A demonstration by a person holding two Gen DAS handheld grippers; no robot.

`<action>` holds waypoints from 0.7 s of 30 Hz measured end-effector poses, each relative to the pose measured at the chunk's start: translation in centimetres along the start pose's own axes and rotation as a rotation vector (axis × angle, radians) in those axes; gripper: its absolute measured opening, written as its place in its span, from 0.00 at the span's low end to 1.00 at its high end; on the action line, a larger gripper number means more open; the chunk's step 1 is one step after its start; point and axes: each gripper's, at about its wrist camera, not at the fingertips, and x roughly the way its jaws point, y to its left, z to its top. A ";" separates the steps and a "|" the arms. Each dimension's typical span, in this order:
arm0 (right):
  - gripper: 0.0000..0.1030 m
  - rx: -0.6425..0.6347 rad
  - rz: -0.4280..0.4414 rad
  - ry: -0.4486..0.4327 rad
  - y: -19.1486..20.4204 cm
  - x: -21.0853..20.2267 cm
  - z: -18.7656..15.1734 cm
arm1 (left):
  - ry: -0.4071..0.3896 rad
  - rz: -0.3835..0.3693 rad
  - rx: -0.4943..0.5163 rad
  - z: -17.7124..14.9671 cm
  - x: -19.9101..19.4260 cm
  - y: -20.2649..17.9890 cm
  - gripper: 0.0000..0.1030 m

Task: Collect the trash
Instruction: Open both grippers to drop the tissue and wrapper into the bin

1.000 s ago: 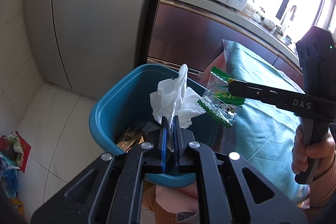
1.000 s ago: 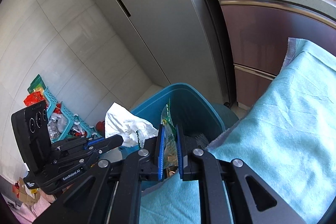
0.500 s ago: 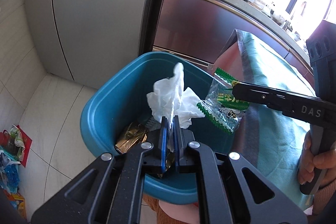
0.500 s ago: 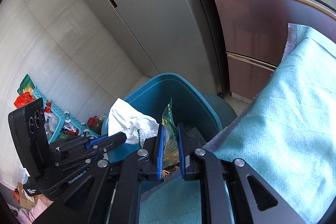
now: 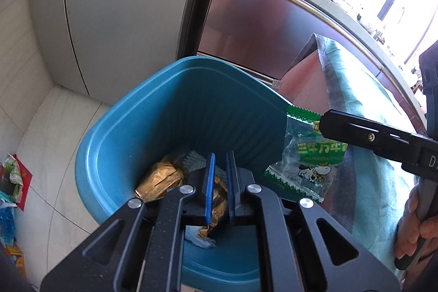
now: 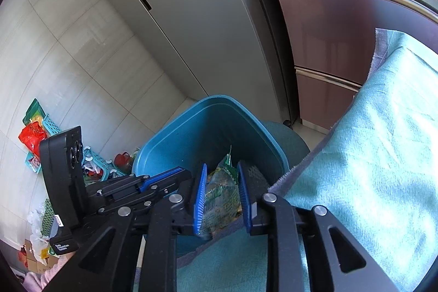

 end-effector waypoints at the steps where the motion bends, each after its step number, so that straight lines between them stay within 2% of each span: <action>1: 0.26 0.002 0.003 -0.002 -0.1 -0.1 0.0 | -0.007 -0.006 -0.002 0.0 -0.1 0.0 0.08; 7: 0.30 0.001 0.018 -0.022 -0.2 -0.5 -0.1 | -0.046 -0.008 0.000 -0.2 -1.4 -0.4 0.12; 12: 0.30 -0.001 0.032 -0.034 -0.1 -1.2 -0.3 | -0.090 -0.002 0.022 -0.3 -3.3 -1.3 0.19; 19: 0.31 -0.031 0.052 -0.091 0.2 -4.3 -1.3 | -0.182 -0.021 0.111 -0.6 -7.1 -4.2 0.34; 21: 0.35 -0.041 0.049 -0.118 0.2 -5.7 -1.8 | -0.204 -0.035 0.144 -0.9 -7.9 -5.4 0.35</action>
